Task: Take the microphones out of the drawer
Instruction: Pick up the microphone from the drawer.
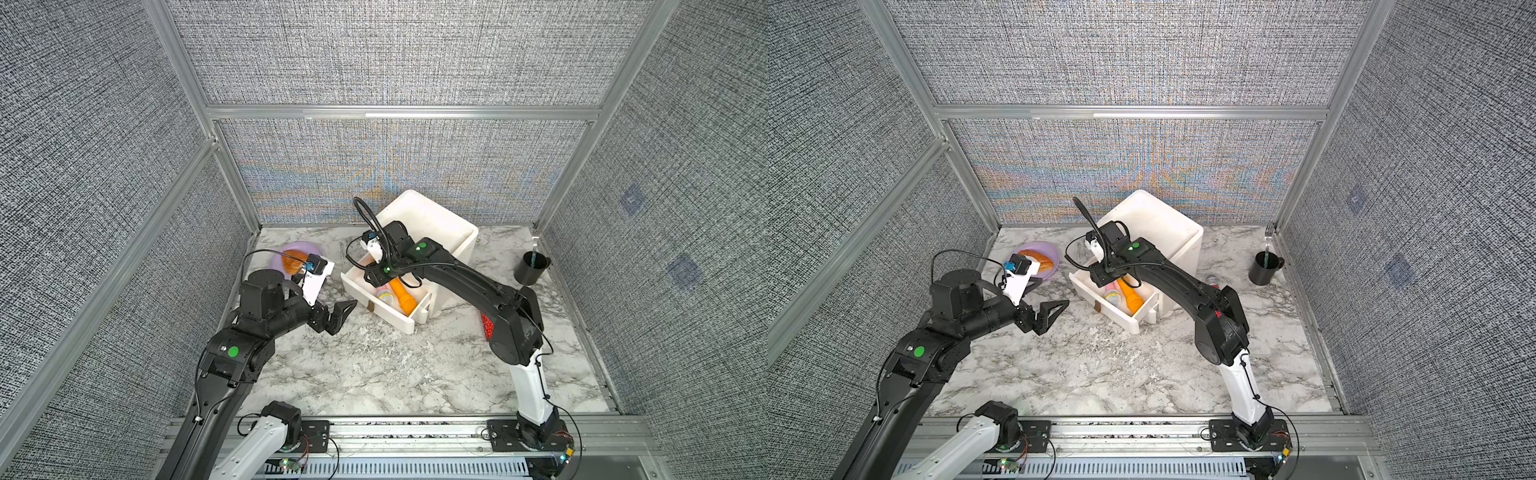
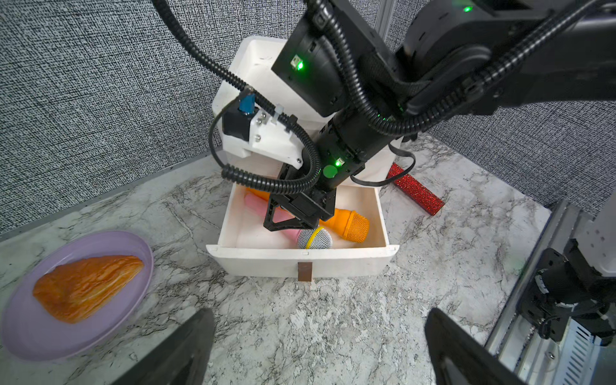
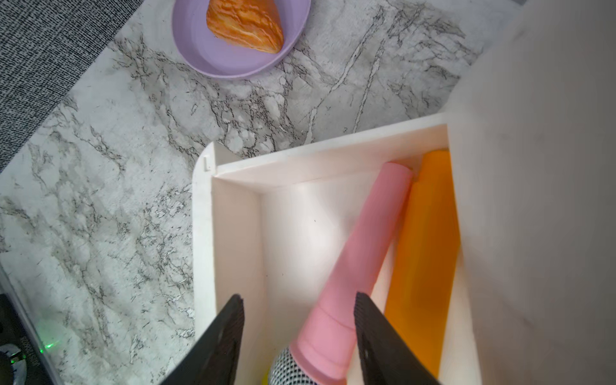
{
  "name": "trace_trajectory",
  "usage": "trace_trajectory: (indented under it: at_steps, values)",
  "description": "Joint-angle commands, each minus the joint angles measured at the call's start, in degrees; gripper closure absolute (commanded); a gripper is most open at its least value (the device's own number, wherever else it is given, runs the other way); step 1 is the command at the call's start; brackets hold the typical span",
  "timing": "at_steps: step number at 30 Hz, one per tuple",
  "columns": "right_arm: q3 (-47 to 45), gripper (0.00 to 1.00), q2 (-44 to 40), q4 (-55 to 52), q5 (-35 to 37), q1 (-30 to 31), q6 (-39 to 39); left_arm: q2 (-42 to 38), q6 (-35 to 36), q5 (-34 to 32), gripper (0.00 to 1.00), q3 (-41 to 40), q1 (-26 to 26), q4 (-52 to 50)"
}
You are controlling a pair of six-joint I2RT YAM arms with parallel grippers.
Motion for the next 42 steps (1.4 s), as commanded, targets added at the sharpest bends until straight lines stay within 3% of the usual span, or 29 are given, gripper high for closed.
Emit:
trace_trajectory:
  at_steps: [1,18,24,33,42]
  values:
    - [-0.3,0.44,0.9,0.7,3.3,0.2,1.7,0.3,0.2,0.9,0.00,0.0,0.1,1.7]
    - [-0.7,0.44,4.7,-0.5,9.5,1.4,3.0,1.2,-0.2,2.4,0.00,0.0,1.1,2.5]
    - [2.3,0.44,6.7,-3.5,14.6,1.9,2.8,1.6,-0.3,2.7,0.00,0.1,1.2,2.6]
    - [6.7,0.62,8.8,-6.7,18.1,2.5,0.6,1.9,-0.8,3.8,0.00,0.1,2.3,3.3]
    - [6.0,0.72,7.2,-5.9,18.2,2.6,-2.1,2.6,-1.8,4.7,0.00,-0.4,2.9,4.0]
